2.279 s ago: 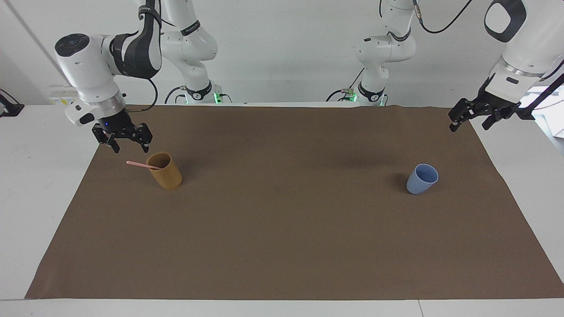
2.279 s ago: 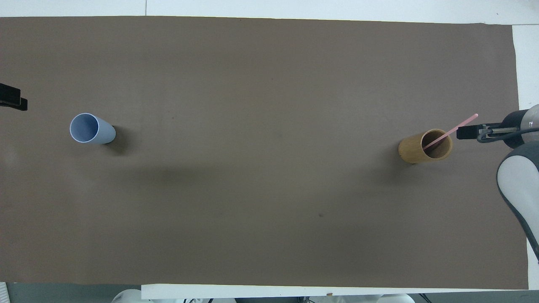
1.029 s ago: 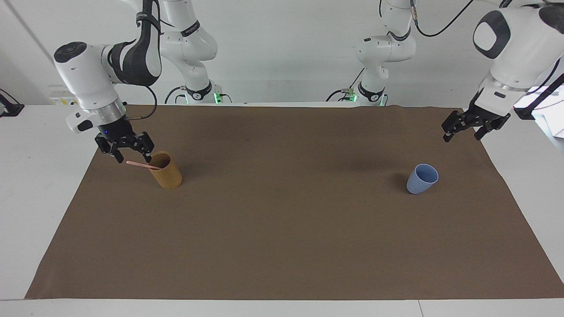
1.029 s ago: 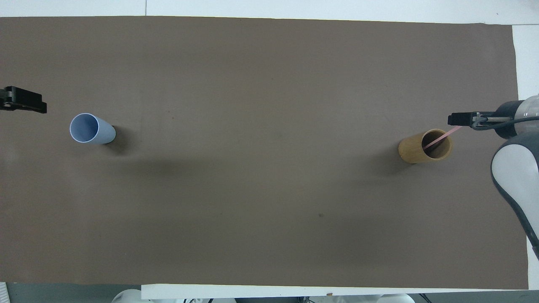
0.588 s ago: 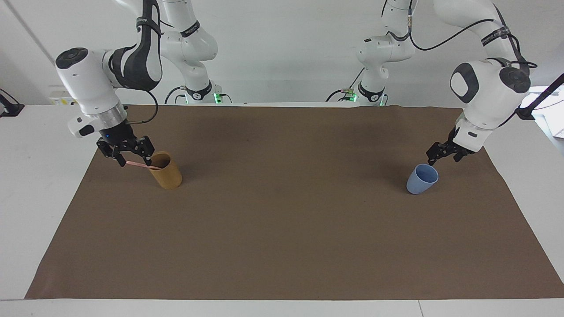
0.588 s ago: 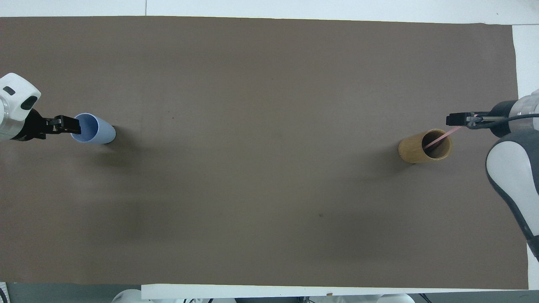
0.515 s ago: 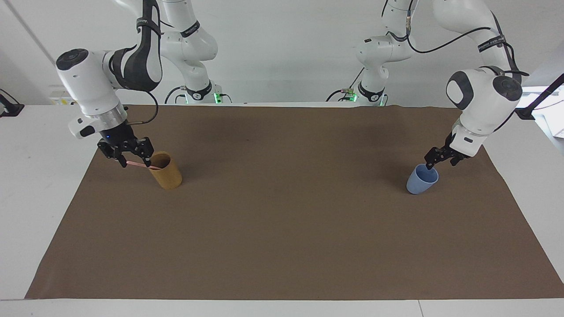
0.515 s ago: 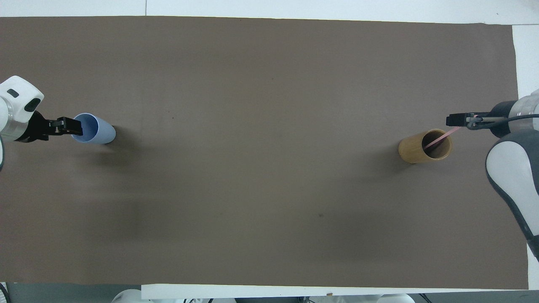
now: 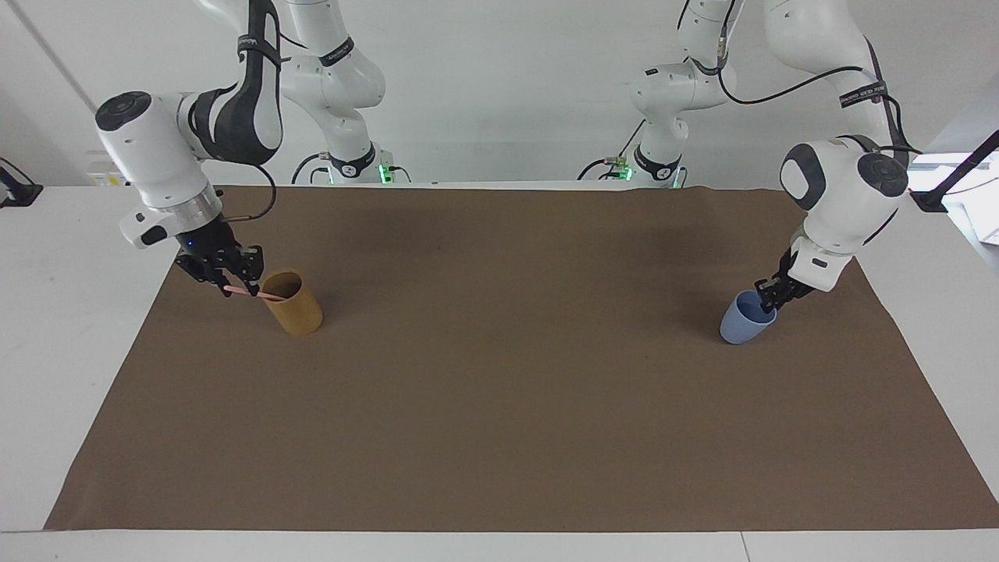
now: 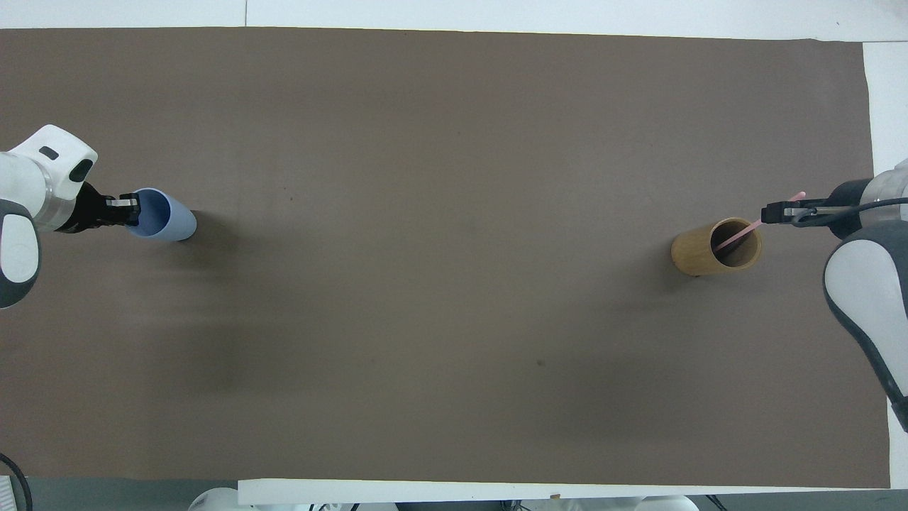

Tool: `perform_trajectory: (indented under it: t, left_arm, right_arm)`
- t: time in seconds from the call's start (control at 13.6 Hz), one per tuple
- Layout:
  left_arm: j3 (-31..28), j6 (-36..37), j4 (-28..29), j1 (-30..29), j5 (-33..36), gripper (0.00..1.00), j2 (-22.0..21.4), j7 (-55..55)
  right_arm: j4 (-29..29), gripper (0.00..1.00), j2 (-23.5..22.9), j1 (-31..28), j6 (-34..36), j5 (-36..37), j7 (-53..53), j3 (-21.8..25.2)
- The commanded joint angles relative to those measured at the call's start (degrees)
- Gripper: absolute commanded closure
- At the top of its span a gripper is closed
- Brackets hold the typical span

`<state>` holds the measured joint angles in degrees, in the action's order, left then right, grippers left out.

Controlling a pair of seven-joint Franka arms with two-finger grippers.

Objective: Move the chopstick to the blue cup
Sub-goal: 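Slide the blue cup toward table center with the left gripper, then withdraw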

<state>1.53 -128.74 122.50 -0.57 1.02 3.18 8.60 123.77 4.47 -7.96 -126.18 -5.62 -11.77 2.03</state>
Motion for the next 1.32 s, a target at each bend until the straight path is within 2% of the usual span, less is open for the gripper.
perform_trajectory:
  t: [0.0, 0.37, 0.44, 0.51, 0.66, 0.74, 0.81, 0.88, 1.03, 1.25]
  left_arm:
    - [-0.2, -1.7, -0.9, 9.2, 0.0, 1.00, 1.6, 14.4]
    - [-0.2, -1.3, -1.7, 32.8, 0.0, 1.00, 2.0, 43.2]
    - [-0.2, -1.7, -3.0, 36.8, 0.0, 1.00, 4.1, 47.8]
    - [-0.1, -1.2, -5.1, 39.3, 0.0, 1.00, 5.1, 50.1]
    - [-0.1, -1.1, -6.2, 39.9, -0.2, 0.98, 5.4, 50.3]
    - [-0.1, -0.8, -6.5, 39.9, -0.1, 0.84, 5.8, 50.1]
    - [-0.1, -0.6, -7.0, 39.8, 0.0, 0.31, 5.9, 49.7]
    - [-0.3, -0.6, -7.2, 39.8, 0.3, 0.00, 5.9, 49.7]
    - [-0.3, 0.4, -7.4, 39.5, 0.3, 0.00, 4.7, 49.6]
    - [-0.4, 8.5, -9.1, 38.8, 0.3, 0.00, 0.4, 49.6]
  right_arm:
    - [0.5, 0.58, 0.7, -0.7, 0.4, -0.8, -1.4, -0.4]
    - [0.2, 0.61, 0.5, -0.3, -0.7, -0.8, -1.2, -0.4]
    - [0.2, 0.64, 0.4, -0.2, -0.8, -0.8, -1.1, -0.4]
    - [0.1, 0.67, 0.4, -0.2, -0.8, -0.8, -1.1, -0.4]
    - [-0.2, 0.74, 0.2, -0.1, -0.8, -0.8, -0.8, -0.5]
    - [-0.5, 0.82, 0.2, -0.1, -0.8, -0.8, -0.8, -0.5]
    - [-0.8, 0.90, 0.1, -0.1, -0.8, -0.8, -0.8, -0.5]
    - [-1.0, 0.97, 0.0, 0.0, -0.8, -0.8, -0.8, -0.5]
    - [-1.8, 1.00, 0.0, 0.1, -0.2, -0.7, -1.0, -0.5]
    - [-5.8, 1.00, 0.4, 0.1, 3.6, -0.4, -1.4, -0.9]
